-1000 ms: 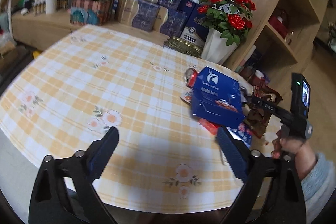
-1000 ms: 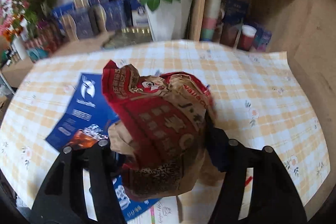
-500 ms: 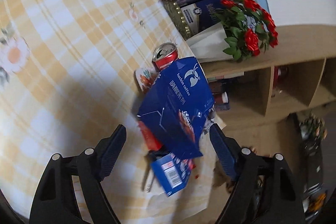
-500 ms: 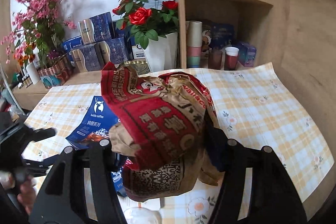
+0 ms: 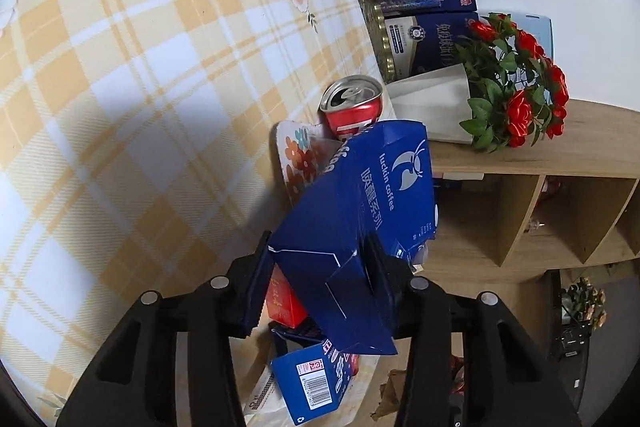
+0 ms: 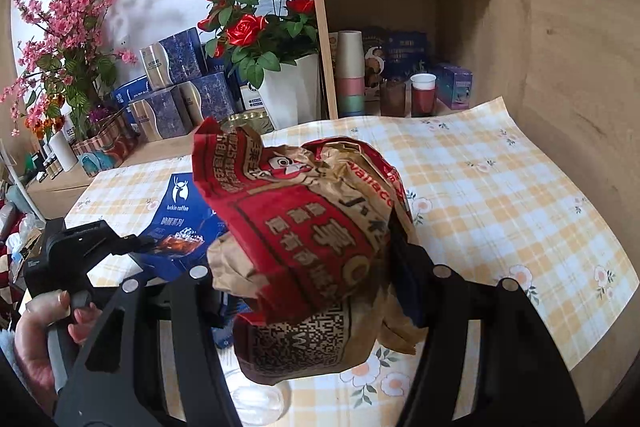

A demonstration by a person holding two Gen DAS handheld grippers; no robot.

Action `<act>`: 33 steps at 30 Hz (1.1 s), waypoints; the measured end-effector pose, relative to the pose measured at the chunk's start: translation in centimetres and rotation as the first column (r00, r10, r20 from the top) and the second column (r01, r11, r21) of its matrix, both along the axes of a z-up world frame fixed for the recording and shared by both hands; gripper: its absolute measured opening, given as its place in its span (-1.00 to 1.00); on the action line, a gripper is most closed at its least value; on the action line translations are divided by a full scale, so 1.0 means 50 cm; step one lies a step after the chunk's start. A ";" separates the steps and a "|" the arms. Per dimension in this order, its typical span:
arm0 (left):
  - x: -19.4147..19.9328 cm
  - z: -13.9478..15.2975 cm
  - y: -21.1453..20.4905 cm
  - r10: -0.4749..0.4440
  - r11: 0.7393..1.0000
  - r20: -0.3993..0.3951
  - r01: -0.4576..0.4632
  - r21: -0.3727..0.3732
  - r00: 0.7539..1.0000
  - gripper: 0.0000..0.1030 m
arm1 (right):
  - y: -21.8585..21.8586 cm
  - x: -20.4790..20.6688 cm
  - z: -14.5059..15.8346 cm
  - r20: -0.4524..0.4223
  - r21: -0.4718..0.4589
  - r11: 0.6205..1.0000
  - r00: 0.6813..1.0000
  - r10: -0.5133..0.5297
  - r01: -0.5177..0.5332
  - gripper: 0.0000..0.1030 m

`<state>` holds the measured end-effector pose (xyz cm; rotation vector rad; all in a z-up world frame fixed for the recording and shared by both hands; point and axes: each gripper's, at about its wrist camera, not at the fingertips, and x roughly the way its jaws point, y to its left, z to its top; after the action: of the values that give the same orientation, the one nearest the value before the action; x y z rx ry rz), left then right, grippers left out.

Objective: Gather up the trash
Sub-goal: 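Lift the blue coffee box with the left tool and carry it over the brown bin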

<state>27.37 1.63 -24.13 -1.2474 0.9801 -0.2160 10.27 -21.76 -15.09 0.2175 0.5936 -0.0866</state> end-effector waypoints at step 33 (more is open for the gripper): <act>-0.310 0.273 -0.034 -0.570 0.720 0.198 0.369 0.588 0.797 -0.24 | 0.019 -0.238 0.043 0.027 0.123 0.989 0.997 0.076 -0.079 0.20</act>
<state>11.86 -0.05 -10.48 -0.3971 0.9305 -0.5344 -1.64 -20.81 -12.92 0.3155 0.5853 0.0281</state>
